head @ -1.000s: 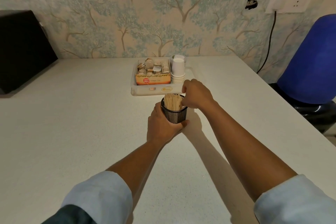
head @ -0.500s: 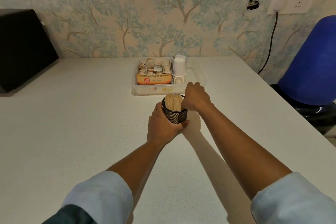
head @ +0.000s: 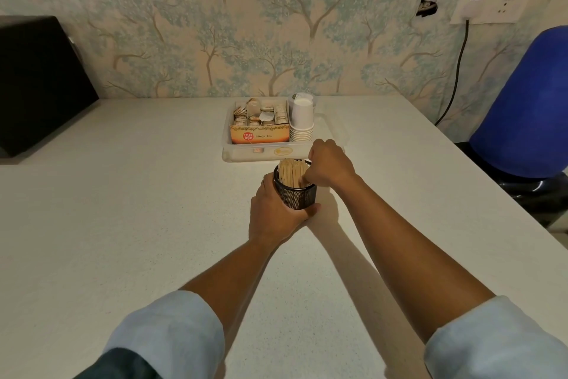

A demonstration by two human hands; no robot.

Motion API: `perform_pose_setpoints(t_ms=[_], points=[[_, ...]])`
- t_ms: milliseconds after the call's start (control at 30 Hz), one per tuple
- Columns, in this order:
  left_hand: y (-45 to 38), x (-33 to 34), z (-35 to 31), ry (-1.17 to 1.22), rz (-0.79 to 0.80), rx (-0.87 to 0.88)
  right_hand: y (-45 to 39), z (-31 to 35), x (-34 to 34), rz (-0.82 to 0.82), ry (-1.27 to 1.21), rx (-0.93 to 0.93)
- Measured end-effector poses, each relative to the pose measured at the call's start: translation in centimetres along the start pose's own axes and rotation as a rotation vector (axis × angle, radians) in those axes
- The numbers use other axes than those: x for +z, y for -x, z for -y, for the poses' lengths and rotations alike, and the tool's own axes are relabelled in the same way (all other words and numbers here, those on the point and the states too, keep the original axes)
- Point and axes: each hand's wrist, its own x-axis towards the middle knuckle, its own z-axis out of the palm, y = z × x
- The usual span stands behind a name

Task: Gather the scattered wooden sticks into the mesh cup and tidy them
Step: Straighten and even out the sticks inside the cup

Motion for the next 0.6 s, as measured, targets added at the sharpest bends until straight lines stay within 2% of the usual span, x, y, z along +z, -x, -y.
perform_pose_setpoints(t_ms=[600], points=[[-0.1,0.0,0.1,-0.005,0.018,-0.005,-0.3,0.3,0.6,-0.044,-0.007,-0.035]])
